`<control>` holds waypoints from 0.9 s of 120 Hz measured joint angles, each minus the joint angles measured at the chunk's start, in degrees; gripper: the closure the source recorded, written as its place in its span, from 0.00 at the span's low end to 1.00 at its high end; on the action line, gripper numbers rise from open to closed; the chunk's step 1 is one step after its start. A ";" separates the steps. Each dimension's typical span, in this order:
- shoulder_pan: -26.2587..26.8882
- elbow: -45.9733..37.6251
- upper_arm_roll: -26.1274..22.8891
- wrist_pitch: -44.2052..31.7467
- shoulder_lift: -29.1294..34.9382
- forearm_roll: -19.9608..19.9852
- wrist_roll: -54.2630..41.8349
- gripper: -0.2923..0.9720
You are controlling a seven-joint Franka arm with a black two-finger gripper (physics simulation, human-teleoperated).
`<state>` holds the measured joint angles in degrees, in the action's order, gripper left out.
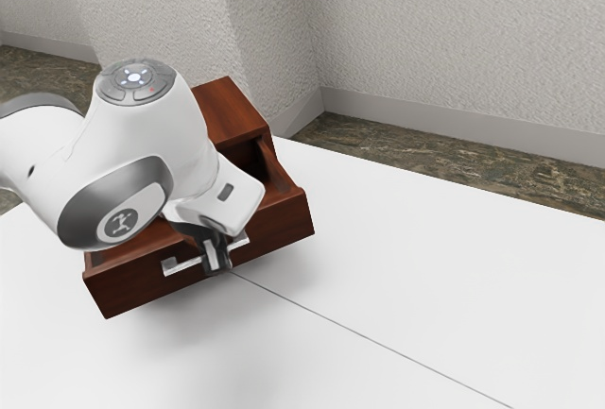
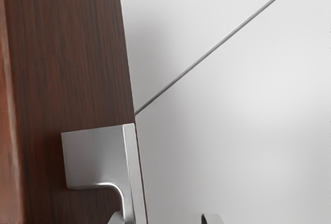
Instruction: Pull the drawer handle with one arm to open the drawer
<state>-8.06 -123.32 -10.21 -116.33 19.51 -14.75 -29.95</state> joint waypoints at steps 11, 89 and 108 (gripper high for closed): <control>0.01 0.12 0.03 0.34 0.18 0.36 0.48 0.67; -3.65 42.36 3.46 34.65 -20.14 9.96 -8.17 0.28; -7.77 42.61 3.53 37.45 -20.02 11.30 -10.50 0.25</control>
<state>-15.83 -80.71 -6.67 -78.88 -0.52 -3.45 -40.46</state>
